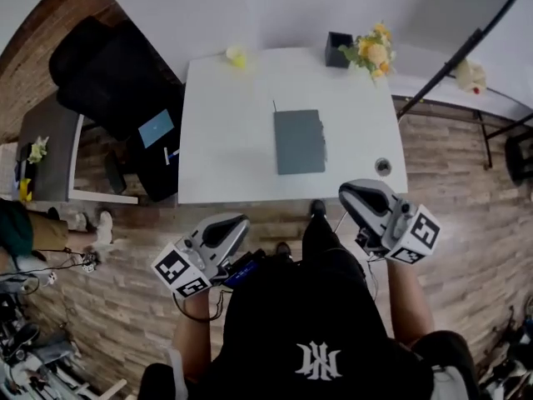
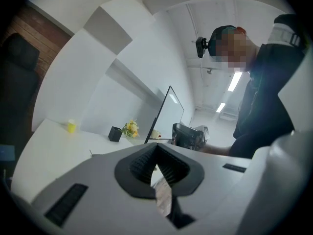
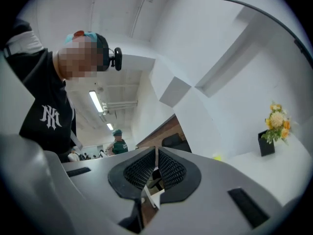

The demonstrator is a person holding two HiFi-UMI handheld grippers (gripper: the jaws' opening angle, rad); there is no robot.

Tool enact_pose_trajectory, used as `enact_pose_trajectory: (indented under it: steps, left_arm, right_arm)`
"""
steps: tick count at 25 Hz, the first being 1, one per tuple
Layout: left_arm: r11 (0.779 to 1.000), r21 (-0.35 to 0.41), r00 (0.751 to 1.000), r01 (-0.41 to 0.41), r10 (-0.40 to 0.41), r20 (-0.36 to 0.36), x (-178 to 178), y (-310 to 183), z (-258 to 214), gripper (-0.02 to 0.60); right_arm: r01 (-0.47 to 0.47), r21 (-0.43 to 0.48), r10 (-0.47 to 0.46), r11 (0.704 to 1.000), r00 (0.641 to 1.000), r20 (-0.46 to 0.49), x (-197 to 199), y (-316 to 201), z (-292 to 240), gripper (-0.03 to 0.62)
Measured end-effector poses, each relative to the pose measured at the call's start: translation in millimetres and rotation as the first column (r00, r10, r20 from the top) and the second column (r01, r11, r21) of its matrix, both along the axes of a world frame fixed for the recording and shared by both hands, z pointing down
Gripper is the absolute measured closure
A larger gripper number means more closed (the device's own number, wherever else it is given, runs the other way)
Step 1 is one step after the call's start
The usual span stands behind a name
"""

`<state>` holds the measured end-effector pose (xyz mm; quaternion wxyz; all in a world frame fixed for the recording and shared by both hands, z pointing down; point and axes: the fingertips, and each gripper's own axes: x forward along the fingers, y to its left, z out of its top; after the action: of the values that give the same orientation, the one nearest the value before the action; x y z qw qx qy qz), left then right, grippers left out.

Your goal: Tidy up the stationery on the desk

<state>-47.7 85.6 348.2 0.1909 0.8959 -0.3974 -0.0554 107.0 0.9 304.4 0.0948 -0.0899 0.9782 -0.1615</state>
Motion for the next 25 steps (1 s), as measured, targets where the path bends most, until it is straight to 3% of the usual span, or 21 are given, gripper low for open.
enact_pose_trajectory:
  steps: [4,12,19,22,25]
  left_arm:
    - [1.000,-0.007,0.999,0.002,-0.003,-0.032,-6,41,16,0.578]
    - [0.993,0.033,0.993,-0.113,0.114,-0.029,42,74,12,0.578]
    - [0.995,0.053,0.996,-0.082,0.079,0.047,46,71,-16,0.578]
    - [0.994,0.079,0.994,-0.076,0.069,0.081,55,58,-34,0.578]
    - [0.994,0.054,0.991,-0.092,0.086,0.102,69,52,-25,0.578]
  right_arm:
    - [-0.023,-0.032,0.022,0.999,0.999,-0.023,-3,43,15,0.548]
    - [0.018,0.003,-0.018,1.000,0.995,-0.096,-1,101,16,0.548]
    - [0.002,0.000,-0.002,1.000,0.999,-0.046,29,98,12,0.548]
    - [0.014,0.058,-0.010,0.998,0.998,-0.064,37,85,0,0.548]
    - [0.031,0.109,-0.020,0.994,0.995,-0.100,42,80,1,0.548]
